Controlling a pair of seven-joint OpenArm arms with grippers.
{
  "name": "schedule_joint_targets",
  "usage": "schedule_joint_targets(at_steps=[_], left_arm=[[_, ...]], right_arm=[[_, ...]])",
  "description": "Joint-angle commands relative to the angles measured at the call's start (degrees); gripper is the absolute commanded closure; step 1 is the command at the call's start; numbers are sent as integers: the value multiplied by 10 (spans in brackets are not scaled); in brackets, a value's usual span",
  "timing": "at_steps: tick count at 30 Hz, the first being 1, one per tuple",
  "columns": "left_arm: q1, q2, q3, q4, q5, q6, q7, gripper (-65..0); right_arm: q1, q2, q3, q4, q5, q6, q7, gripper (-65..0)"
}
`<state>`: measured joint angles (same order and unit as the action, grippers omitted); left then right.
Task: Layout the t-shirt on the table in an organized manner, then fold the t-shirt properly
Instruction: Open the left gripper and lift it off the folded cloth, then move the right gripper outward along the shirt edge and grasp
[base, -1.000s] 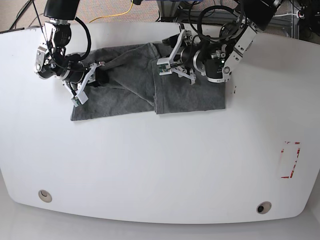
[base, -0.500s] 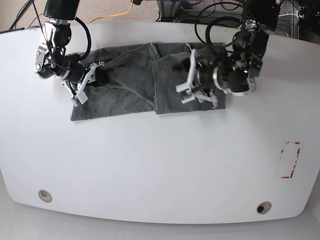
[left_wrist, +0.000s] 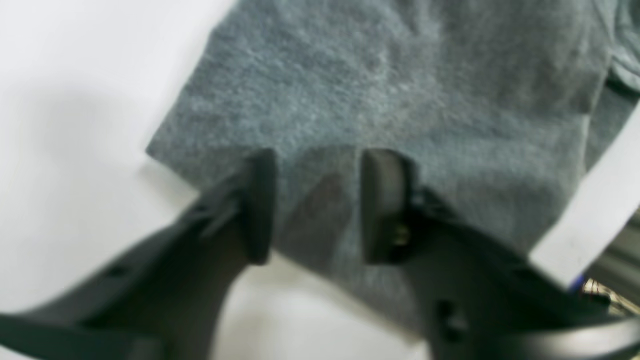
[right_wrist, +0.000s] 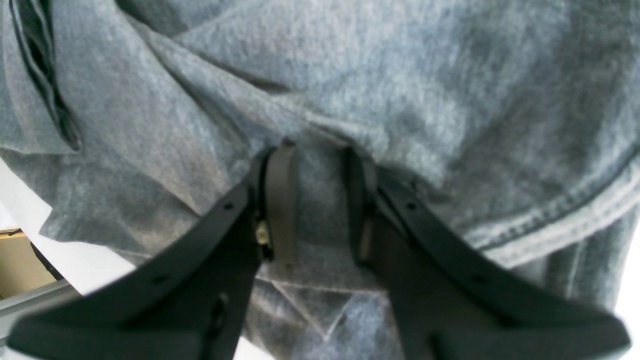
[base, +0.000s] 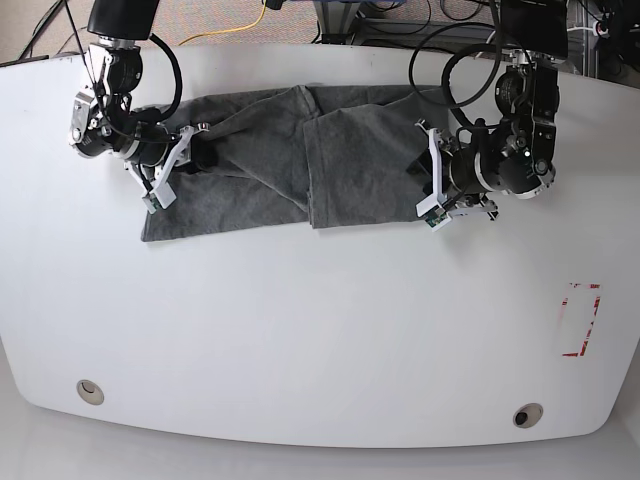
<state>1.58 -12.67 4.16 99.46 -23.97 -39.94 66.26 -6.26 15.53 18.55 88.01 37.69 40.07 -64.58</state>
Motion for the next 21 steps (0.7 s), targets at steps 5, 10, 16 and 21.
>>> schedule_joint_targets(at_steps=[5, 10, 16, 21], left_arm=[[5, -4, 18, -58, 33, -1, -36, -54], [5, -4, 22, -90, 49, -1, -37, -53], [5, -14, 23, -116, 49, -1, -38, -53], [5, -16, 23, -118, 49, -1, -44, -53]], right_arm=[[12, -5, 3, 7, -3, -1, -3, -160], [17, -9, 4, 62, 5, -1, -8, -165], [38, -11, 48, 117, 106, -1, -54, -208], [65, -9, 118, 115, 191, -1, -91, -411]])
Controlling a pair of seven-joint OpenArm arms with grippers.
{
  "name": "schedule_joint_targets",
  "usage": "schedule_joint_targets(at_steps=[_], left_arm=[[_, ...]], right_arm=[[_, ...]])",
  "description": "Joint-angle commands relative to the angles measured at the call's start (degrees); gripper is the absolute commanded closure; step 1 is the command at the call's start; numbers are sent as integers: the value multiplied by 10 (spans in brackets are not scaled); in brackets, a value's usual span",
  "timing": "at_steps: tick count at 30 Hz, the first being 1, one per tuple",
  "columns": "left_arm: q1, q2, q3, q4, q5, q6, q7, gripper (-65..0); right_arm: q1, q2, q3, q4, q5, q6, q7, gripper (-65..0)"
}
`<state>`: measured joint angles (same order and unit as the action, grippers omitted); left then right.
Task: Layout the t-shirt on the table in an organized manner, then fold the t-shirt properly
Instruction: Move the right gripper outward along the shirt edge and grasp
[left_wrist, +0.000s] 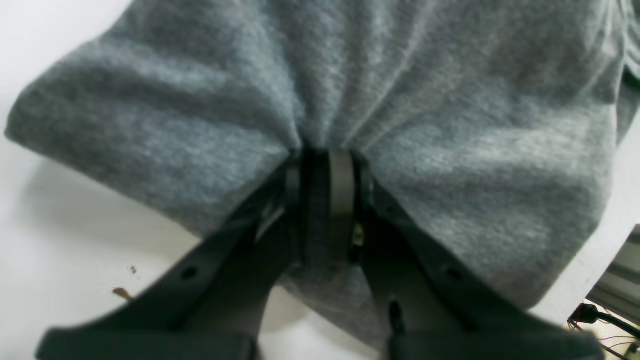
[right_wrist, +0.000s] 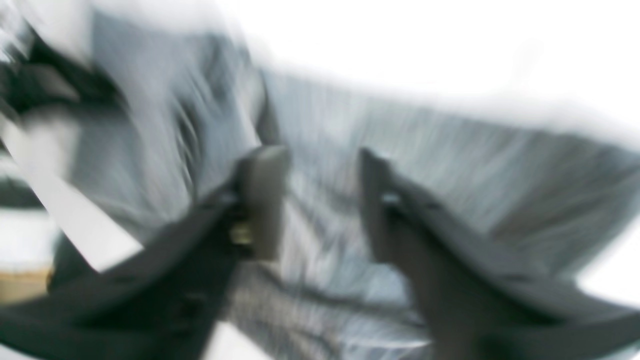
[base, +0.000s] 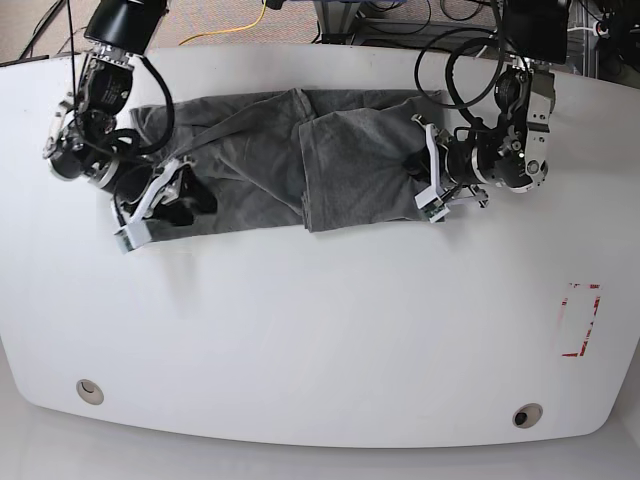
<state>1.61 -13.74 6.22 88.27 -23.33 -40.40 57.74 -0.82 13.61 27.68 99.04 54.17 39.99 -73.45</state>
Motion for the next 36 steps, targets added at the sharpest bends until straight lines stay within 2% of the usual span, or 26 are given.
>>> schedule_joint_targets(at_steps=[1, 3, 6, 11, 17, 27, 36], left_arm=[[5, -5, 2, -5, 43, 4, 41, -53], [5, -13, 2, -6, 43, 4, 40, -53], [5, -20, 2, -5, 43, 4, 40, -53], [4, -20, 2, -4, 43, 4, 40, -54], [3, -20, 2, -4, 43, 4, 40, -54], [-2, -20, 3, -1, 43, 4, 40, -54], [-4, -20, 3, -1, 42, 4, 40, -54]], right_arm=[[11, 11, 42, 1, 35, 0, -5, -452], [13, 16, 77, -22, 55, 0, -6, -550], [18, 25, 117, -81, 65, 0, -6, -650], [31, 50, 148, -186, 65, 0, -6, -650], [31, 74, 152, -264, 65, 0, -3, -650], [0, 69, 148, -298, 61, 0, 34, -650], [-15, 40, 79, -283, 63, 0, 36, -650]])
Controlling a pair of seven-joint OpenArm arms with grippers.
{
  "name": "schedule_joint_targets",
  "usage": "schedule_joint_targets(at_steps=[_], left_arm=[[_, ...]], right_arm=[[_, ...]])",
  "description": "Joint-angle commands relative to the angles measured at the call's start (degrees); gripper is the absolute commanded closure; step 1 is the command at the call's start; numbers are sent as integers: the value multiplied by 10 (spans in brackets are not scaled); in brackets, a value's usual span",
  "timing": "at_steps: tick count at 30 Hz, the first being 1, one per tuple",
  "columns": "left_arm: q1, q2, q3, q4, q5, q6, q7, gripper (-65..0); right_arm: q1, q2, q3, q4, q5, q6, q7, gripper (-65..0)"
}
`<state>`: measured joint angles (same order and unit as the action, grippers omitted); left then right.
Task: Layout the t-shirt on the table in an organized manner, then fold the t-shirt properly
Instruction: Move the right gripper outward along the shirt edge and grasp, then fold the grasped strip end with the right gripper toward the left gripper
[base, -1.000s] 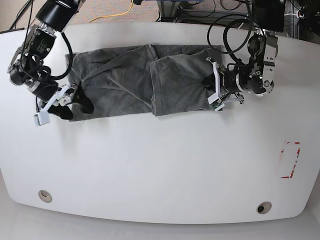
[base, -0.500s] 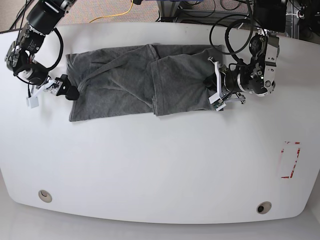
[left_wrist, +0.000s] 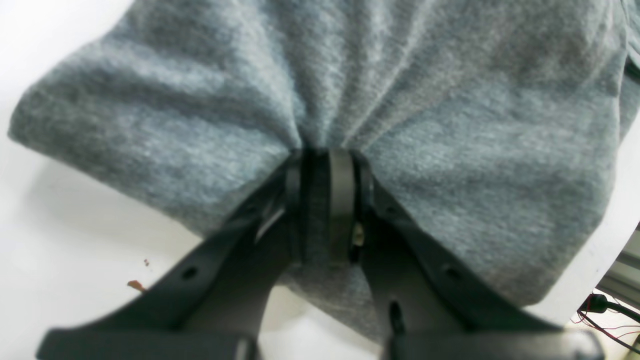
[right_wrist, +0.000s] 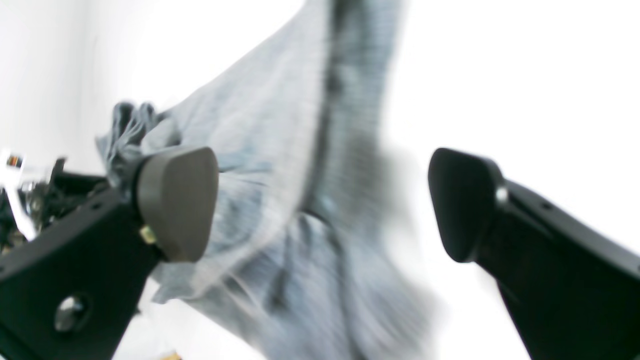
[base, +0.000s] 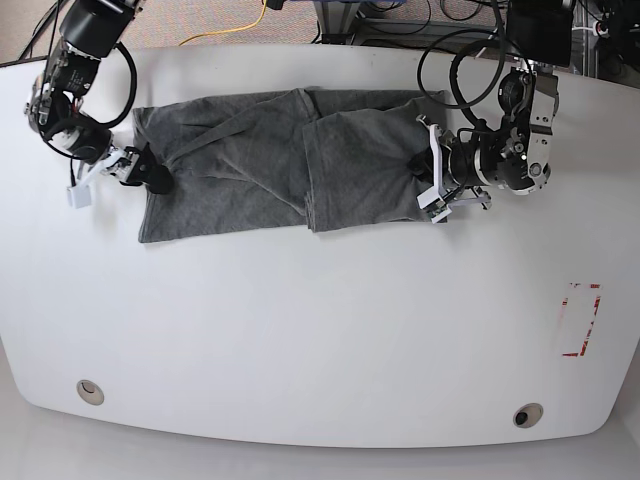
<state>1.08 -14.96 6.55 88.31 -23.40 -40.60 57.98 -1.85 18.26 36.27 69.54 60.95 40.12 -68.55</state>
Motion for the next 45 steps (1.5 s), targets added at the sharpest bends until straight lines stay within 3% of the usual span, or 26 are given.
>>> schedule_joint_targets(at_steps=[1, 7, 9, 12, 17, 18, 19, 25, 36, 45], left_arm=[[1, -8, 0, -2, 43, 6, 38, -54], [1, -8, 0, -1, 43, 6, 38, -54], [1, -7, 0, -1, 43, 6, 38, -54], [1, -7, 0, -1, 43, 6, 38, -54], [0, -6, 13, -1, 43, 6, 38, -54], [0, -6, 18, -1, 43, 6, 38, -54], [-1, -6, 24, -2, 44, 6, 38, -54], [-31, 9, 83, -23, 45, 6, 38, -54], [-64, 95, 110, -77, 68, 6, 38, -56], [-91, 167, 155, -125, 101, 6, 38, -56]], right_arm=[[-7, -14, -12, 20, -6, -1, -12, -650], [-10, -38, -30, 60, -7, -1, -12, -642], [-10, -39, -35, 66, -7, -1, -12, -585], [-9, -39, -37, 70, -7, -1, -12, -434], [-7, -34, -37, 72, -7, -1, -12, -82], [-7, -29, -37, 77, -7, -1, -12, -25], [-7, -22, -38, 87, -7, -1, -12, -8], [-11, -12, -38, 171, -7, -1, -21, -43], [-18, -3, -39, 346, -6, -1, -89, -43], [-16, -9, -117, 407, -5, -1, -101, -43]])
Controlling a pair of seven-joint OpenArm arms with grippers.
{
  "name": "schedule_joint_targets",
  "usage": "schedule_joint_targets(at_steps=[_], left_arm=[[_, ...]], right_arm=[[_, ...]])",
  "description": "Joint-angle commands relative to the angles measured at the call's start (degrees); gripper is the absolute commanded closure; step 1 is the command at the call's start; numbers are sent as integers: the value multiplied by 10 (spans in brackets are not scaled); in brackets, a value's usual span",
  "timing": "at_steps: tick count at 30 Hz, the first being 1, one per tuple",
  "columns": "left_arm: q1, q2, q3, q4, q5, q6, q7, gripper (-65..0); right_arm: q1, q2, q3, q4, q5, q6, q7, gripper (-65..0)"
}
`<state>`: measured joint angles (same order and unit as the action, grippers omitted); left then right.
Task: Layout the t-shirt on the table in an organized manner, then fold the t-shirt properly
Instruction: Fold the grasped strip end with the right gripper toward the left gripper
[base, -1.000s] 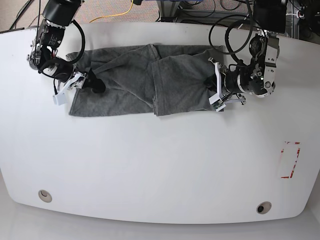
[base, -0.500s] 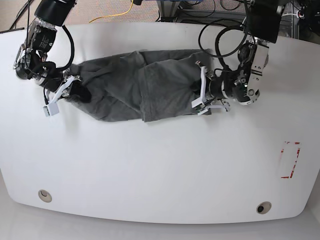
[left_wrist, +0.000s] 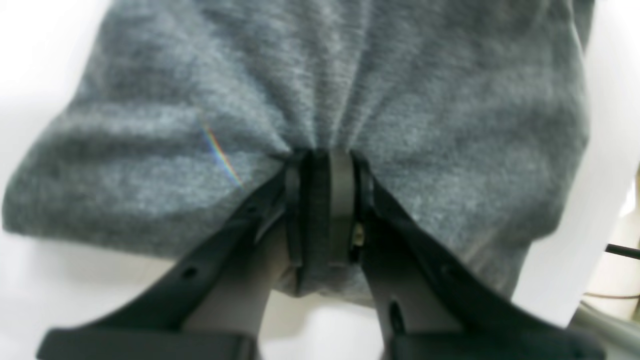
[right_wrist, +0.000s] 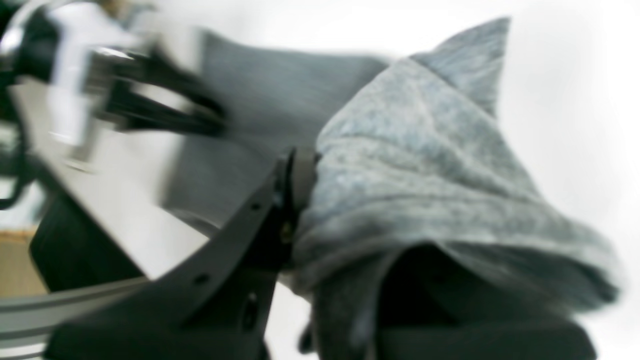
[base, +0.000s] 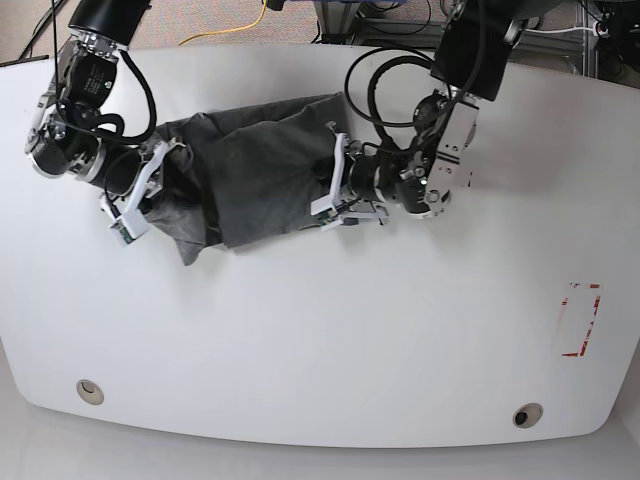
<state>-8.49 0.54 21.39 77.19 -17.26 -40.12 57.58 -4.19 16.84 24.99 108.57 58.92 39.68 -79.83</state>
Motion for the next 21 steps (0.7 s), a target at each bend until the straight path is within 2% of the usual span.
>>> schedule_joint_targets(at_steps=[1, 8, 15, 19, 21], left_arm=[[4, 18, 8, -18, 43, 1, 42, -56], [-6, 54, 8, -24, 68, 1, 41, -56], [-9, 54, 6, -24, 68, 1, 41, -56], [-9, 54, 5, -24, 68, 1, 41, -56], [-9, 54, 5, -23, 68, 1, 41, -56]], right_arm=[[7, 1, -10, 19, 14, 3, 12, -43], [7, -23, -44, 19, 13, 3, 12, -46], [5, -26, -63, 19, 13, 3, 12, -52], [3, -26, -73, 19, 13, 3, 12, -127], [-1, -26, -73, 19, 13, 3, 12, -189]])
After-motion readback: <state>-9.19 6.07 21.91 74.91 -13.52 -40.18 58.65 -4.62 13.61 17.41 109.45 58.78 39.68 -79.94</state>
